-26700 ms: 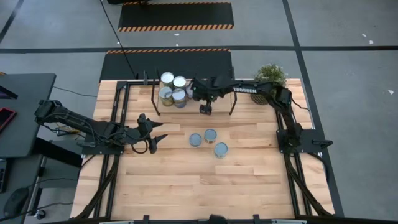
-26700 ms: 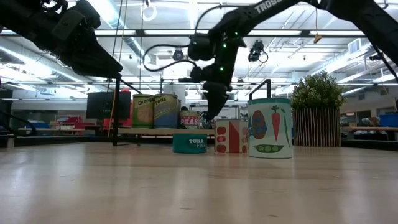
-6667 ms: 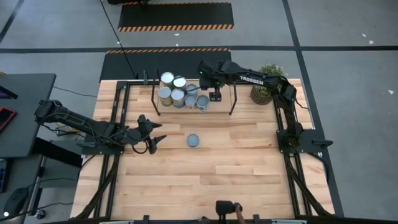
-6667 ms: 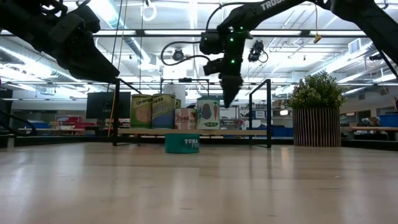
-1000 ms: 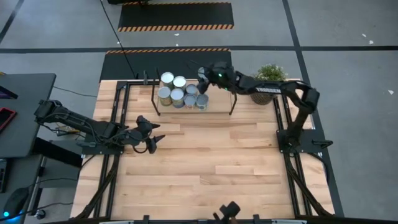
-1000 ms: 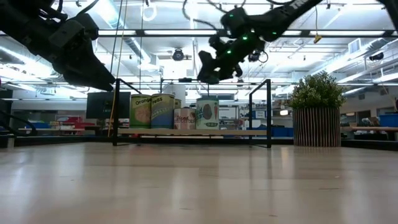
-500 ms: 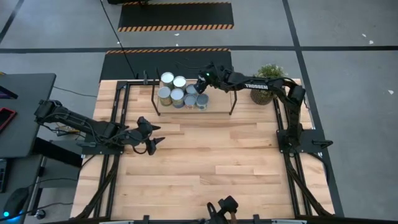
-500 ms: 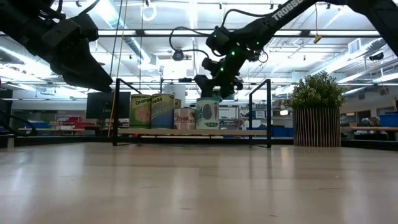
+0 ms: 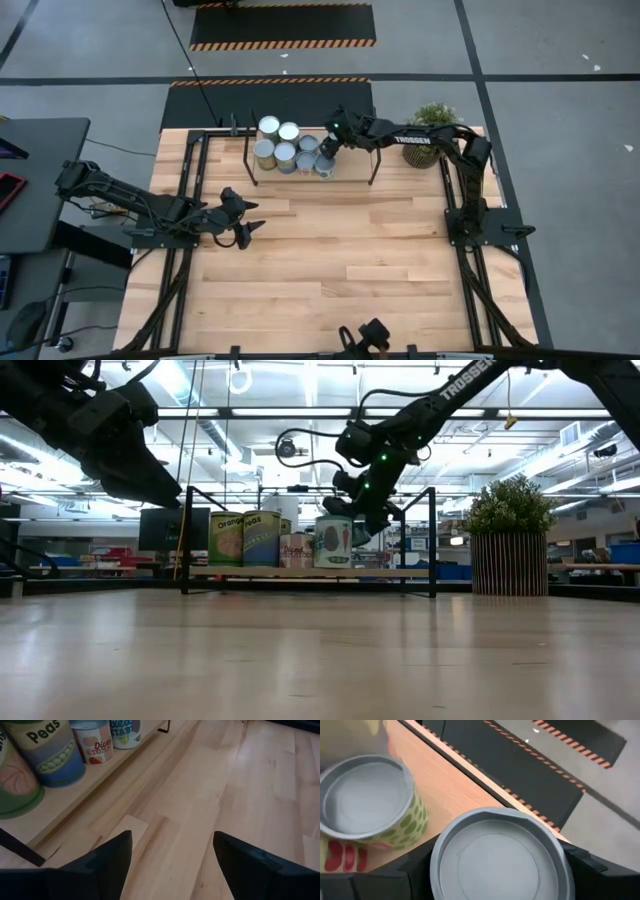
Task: Pick and place cans onto a shelf
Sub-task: Put the canned tuna on the shelf
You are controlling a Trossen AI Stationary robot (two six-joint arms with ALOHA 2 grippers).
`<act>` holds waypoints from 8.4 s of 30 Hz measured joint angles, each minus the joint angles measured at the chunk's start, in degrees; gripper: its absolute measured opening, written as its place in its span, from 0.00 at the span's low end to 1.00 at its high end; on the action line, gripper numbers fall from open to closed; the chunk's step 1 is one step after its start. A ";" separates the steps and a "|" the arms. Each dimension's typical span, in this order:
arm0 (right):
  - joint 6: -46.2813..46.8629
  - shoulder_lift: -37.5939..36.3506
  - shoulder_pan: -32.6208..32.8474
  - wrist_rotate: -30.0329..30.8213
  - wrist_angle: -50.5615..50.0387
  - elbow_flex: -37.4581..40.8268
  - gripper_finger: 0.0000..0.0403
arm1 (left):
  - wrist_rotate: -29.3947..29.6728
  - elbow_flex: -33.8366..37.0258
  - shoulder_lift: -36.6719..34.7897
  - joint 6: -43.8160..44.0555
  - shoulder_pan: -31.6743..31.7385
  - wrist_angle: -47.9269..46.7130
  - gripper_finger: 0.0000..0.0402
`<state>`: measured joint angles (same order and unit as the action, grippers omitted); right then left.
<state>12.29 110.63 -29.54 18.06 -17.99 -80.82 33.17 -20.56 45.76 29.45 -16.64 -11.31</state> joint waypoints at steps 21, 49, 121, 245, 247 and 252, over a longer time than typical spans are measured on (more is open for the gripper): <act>-2.02 0.00 0.66 0.23 -0.43 -2.38 0.76 | 0.22 0.00 0.00 -0.13 0.00 0.24 0.71; -1.61 0.04 -3.70 -9.13 -3.07 -6.28 0.76 | 3.21 0.00 0.00 -2.33 0.09 0.74 0.71; -45.70 2.86 -5.86 -24.76 -17.51 -6.83 0.76 | 2.56 0.00 0.02 -2.67 0.07 0.72 0.71; -5.57 1.74 4.73 -4.52 -35.82 -8.36 0.93 | 2.60 0.00 0.00 -2.60 0.07 0.79 0.71; -2.26 1.75 4.94 -4.56 -36.64 -8.36 0.93 | 2.60 0.00 0.00 -2.60 0.07 0.79 0.71; -0.33 1.75 5.61 -3.55 -36.89 -8.34 0.93 | 2.60 0.00 0.00 -2.60 0.07 0.79 0.71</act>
<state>11.96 112.38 -23.93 14.51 -54.88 -89.17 35.77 -20.56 45.76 26.85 -16.58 -10.52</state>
